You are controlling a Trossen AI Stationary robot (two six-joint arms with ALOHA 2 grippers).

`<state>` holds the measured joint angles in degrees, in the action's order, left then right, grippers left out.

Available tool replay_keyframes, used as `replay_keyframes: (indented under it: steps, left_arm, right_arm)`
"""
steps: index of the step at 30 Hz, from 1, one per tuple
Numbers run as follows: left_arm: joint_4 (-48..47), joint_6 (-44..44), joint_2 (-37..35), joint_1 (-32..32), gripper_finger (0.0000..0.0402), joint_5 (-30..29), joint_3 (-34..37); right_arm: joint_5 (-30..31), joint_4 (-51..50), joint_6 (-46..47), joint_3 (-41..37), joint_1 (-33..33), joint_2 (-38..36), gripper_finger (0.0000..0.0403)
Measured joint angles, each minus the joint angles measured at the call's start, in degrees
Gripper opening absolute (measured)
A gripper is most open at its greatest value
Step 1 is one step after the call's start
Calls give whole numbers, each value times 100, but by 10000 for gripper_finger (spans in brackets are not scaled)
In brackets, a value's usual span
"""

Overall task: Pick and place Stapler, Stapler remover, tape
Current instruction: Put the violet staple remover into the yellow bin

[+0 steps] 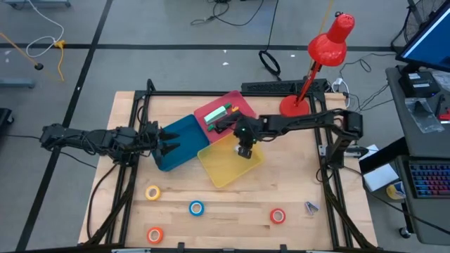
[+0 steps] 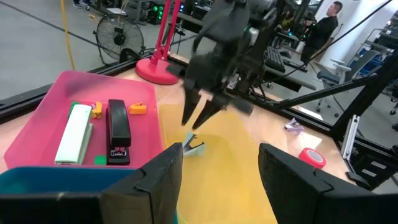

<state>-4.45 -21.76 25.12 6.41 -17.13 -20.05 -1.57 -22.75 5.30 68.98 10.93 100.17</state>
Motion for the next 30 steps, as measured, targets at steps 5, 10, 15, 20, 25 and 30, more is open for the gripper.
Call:
replay_keyframes:
  steps: [5,10,15,20,25,30]
  left_arm:
    - [-14,19,-2,-2,209,0,0]
    - [-17,46,-2,-2,209,0,0]
    - [-31,108,-1,-1,209,1,0]
    - [-36,247,-1,-1,209,1,0]
    - [-52,214,0,0,209,4,0]
    - [-52,212,-2,0,209,4,0]
  right_arm:
    - [1,-655,357,6,-215,-942,92]
    - [-95,-2200,1705,8,-797,-2085,74]
    - [-754,-3993,3958,3,-1681,-2851,70]
    - [-955,-5127,5662,3,-2617,-3286,88]
    - [-1241,-5811,6795,1,-3364,-3466,128]
    - [-1209,-5881,7569,-88,-3974,-3476,178]
